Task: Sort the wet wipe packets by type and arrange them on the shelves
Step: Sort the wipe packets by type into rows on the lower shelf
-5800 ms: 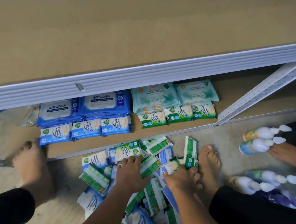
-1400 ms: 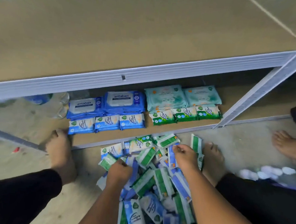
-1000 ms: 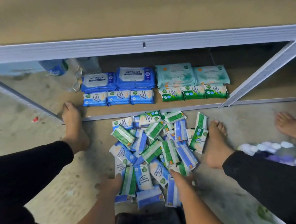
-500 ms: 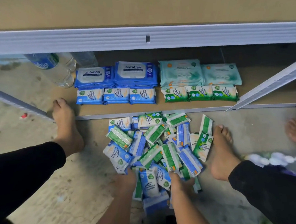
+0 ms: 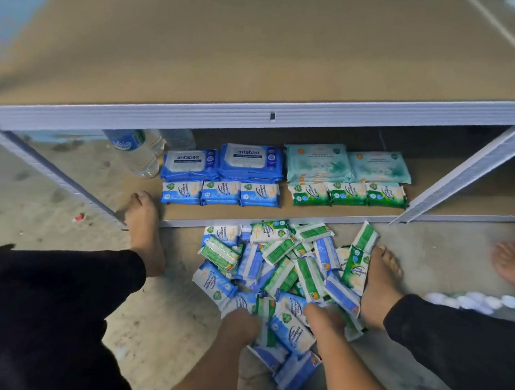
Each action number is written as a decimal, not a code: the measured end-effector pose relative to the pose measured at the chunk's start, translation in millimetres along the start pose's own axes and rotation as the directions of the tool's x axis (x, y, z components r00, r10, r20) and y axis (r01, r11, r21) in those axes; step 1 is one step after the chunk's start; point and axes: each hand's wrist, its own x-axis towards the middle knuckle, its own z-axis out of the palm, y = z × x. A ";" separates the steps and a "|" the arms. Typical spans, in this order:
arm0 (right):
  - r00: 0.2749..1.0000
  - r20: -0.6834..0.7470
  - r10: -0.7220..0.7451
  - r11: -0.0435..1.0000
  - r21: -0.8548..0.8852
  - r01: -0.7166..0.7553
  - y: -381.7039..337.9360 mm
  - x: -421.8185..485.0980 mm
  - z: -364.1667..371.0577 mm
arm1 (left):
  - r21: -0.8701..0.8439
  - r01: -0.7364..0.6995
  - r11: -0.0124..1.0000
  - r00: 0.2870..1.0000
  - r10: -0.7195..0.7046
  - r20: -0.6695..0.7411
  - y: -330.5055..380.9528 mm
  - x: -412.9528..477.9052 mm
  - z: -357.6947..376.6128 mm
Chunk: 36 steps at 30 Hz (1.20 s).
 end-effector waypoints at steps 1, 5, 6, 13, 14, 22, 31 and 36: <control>0.998 0.039 -0.049 0.998 -0.027 0.050 -5.7 -13.1 -5.3 | 0.029 -0.015 0.999 1.000 0.016 -0.017 2.5 -9.3 -8.9; 0.964 0.142 -0.225 0.966 -0.100 0.240 -8.7 -43.8 -17.2 | -0.007 -0.088 0.996 0.991 0.087 -0.106 2.4 -42.0 -39.5; 0.951 0.156 -0.267 0.953 -0.102 0.284 -7.4 -49.2 -17.5 | -0.021 -0.104 0.994 0.987 0.100 -0.129 -1.8 -47.7 -44.6; 0.890 0.186 -0.415 0.876 -0.180 0.447 -3.2 -58.4 -5.4 | -0.254 -0.054 0.966 0.983 0.006 -0.186 -38.1 -61.0 -62.3; 0.885 0.189 -0.424 0.867 -0.199 0.458 -1.4 -52.5 -3.4 | -0.297 -0.040 0.954 0.984 -0.014 -0.179 -41.5 -57.6 -61.4; 0.893 0.172 -0.415 0.812 -0.372 0.449 -8.2 0.2 0.3 | -0.428 0.041 0.903 0.978 -0.123 -0.166 -50.9 -0.7 -60.7; 0.833 0.293 -0.470 0.399 -0.771 0.497 -17.0 28.4 24.8 | -0.628 0.088 0.773 0.925 -0.298 -0.237 -28.3 58.5 -68.5; 0.827 0.286 -0.485 0.332 -0.814 0.476 -19.1 34.0 34.6 | -0.720 0.094 0.688 0.892 -0.380 -0.246 -22.2 69.6 -61.8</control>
